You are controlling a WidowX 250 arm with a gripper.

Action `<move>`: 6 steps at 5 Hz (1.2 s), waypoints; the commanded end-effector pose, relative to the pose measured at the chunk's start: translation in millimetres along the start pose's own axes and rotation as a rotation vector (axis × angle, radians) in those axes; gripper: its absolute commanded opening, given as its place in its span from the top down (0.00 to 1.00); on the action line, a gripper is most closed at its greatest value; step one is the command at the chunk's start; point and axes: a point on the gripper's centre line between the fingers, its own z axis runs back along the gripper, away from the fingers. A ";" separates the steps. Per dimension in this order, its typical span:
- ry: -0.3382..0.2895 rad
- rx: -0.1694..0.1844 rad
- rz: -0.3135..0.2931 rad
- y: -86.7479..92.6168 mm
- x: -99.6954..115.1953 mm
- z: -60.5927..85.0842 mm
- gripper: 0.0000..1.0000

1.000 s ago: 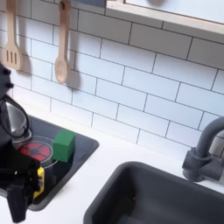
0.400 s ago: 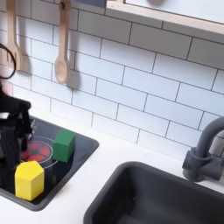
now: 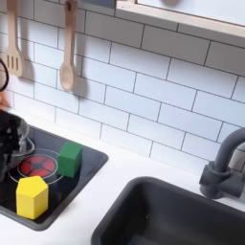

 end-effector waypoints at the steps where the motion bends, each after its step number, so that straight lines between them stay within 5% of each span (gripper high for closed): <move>1: -0.065 0.014 -0.003 12.5 13.2 -16.6 0.00; 4: -0.144 -0.038 0.064 34.6 37.2 -28.5 0.00; 6: -0.097 -0.057 0.098 35.7 56.5 -47.1 0.00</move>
